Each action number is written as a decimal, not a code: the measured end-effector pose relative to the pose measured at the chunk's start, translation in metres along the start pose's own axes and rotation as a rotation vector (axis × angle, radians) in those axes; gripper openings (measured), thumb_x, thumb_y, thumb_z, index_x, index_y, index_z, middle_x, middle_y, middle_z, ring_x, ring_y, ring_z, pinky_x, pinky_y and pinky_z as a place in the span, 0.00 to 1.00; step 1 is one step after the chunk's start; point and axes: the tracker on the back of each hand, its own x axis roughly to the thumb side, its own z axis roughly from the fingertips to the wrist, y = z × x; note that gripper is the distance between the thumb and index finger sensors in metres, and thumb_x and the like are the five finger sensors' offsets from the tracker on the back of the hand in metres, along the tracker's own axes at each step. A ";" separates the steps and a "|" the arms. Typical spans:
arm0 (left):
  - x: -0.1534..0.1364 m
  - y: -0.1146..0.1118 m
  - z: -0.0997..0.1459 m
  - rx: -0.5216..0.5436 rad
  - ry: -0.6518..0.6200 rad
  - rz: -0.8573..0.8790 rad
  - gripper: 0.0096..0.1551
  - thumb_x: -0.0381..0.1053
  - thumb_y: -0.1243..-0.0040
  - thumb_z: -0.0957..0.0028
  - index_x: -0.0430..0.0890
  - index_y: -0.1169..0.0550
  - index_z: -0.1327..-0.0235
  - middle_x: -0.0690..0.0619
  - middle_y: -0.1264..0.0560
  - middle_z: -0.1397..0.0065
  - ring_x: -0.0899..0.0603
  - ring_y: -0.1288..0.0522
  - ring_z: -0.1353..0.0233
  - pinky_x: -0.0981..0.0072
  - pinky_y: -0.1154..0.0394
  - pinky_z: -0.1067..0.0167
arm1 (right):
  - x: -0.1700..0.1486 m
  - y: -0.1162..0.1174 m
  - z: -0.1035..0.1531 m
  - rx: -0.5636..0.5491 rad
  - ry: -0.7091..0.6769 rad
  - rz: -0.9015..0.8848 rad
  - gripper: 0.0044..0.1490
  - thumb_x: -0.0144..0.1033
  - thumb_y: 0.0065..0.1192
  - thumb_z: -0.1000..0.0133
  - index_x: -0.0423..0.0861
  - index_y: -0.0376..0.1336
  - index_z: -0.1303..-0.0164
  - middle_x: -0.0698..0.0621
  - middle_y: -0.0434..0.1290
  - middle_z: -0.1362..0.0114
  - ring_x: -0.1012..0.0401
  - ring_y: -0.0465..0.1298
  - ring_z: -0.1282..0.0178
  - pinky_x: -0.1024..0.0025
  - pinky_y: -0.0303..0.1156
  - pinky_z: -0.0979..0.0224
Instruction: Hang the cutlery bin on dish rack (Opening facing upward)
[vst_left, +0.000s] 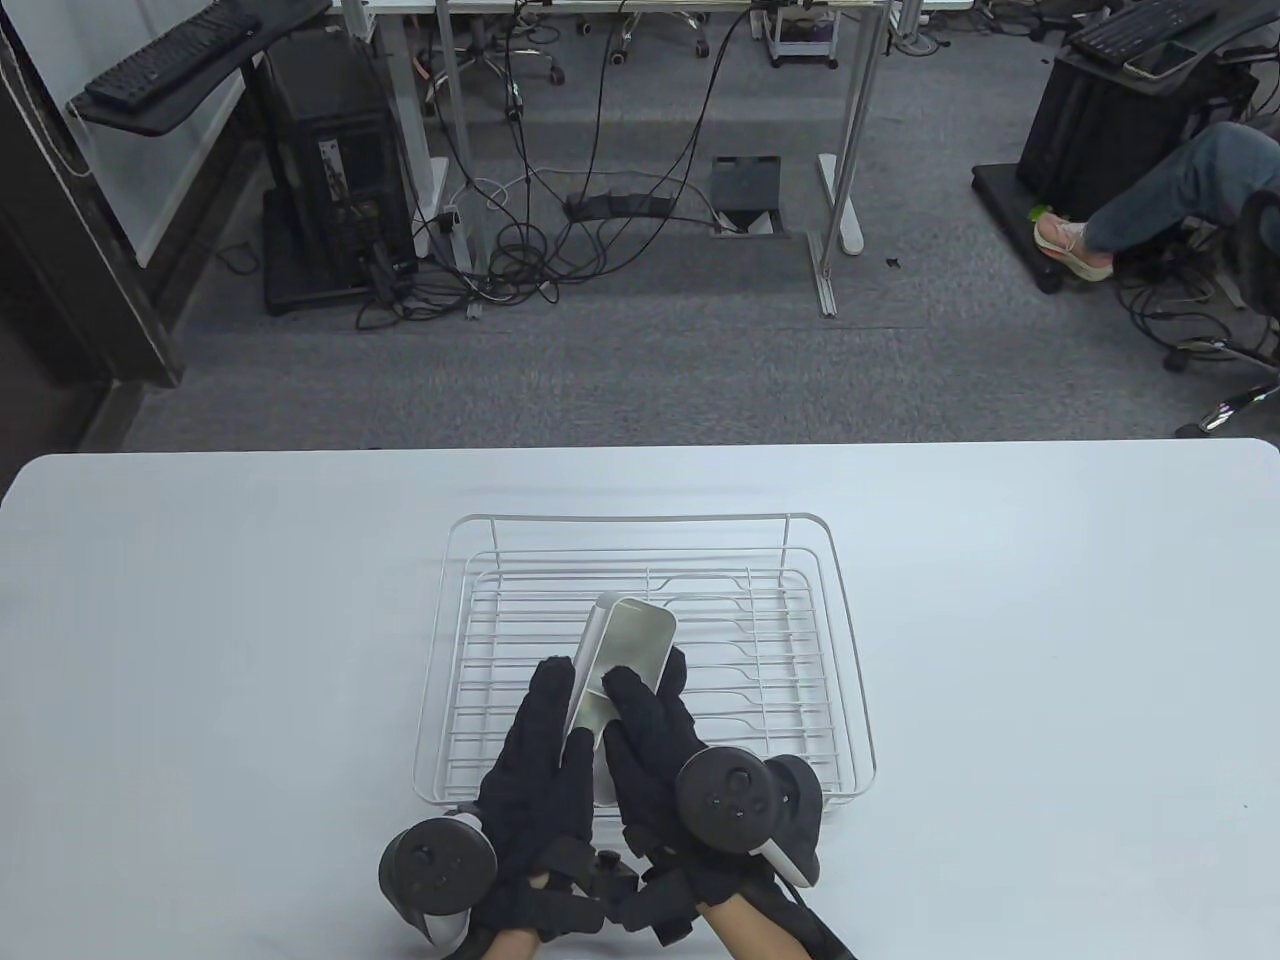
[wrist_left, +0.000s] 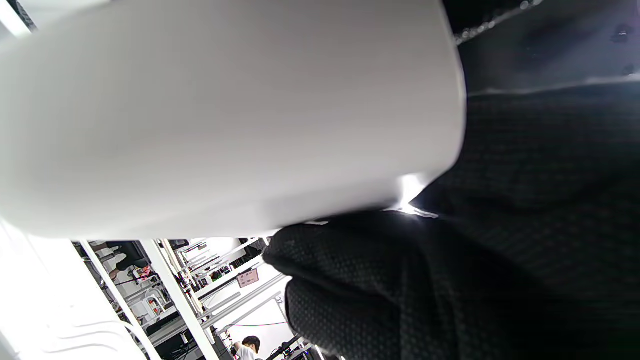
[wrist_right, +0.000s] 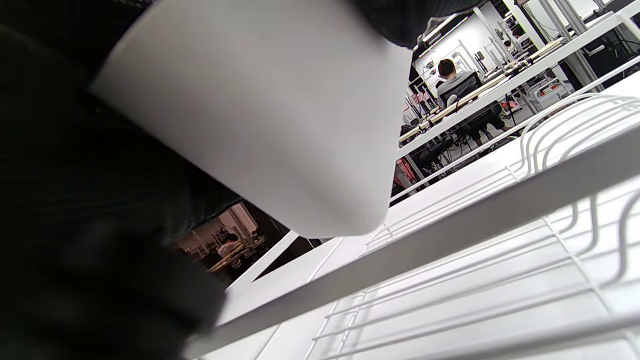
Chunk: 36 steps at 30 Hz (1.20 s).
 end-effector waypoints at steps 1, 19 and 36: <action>0.000 0.000 0.000 0.000 -0.005 -0.004 0.34 0.47 0.45 0.40 0.49 0.37 0.19 0.42 0.35 0.19 0.33 0.29 0.25 0.37 0.33 0.35 | 0.000 0.000 0.000 -0.002 -0.003 -0.006 0.31 0.34 0.51 0.34 0.43 0.51 0.21 0.22 0.44 0.22 0.37 0.64 0.25 0.44 0.60 0.28; 0.000 0.002 -0.002 -0.013 -0.034 -0.008 0.35 0.53 0.48 0.38 0.50 0.41 0.18 0.43 0.39 0.17 0.33 0.32 0.22 0.36 0.35 0.32 | -0.002 0.003 0.001 -0.011 -0.023 -0.046 0.30 0.33 0.49 0.33 0.43 0.51 0.21 0.25 0.45 0.21 0.40 0.65 0.25 0.47 0.62 0.28; -0.003 0.006 -0.005 -0.016 -0.024 0.030 0.36 0.60 0.53 0.37 0.50 0.42 0.17 0.43 0.39 0.16 0.33 0.33 0.21 0.34 0.37 0.31 | -0.005 0.004 0.001 -0.023 -0.010 -0.095 0.27 0.30 0.49 0.34 0.44 0.54 0.24 0.29 0.47 0.19 0.41 0.67 0.25 0.48 0.63 0.29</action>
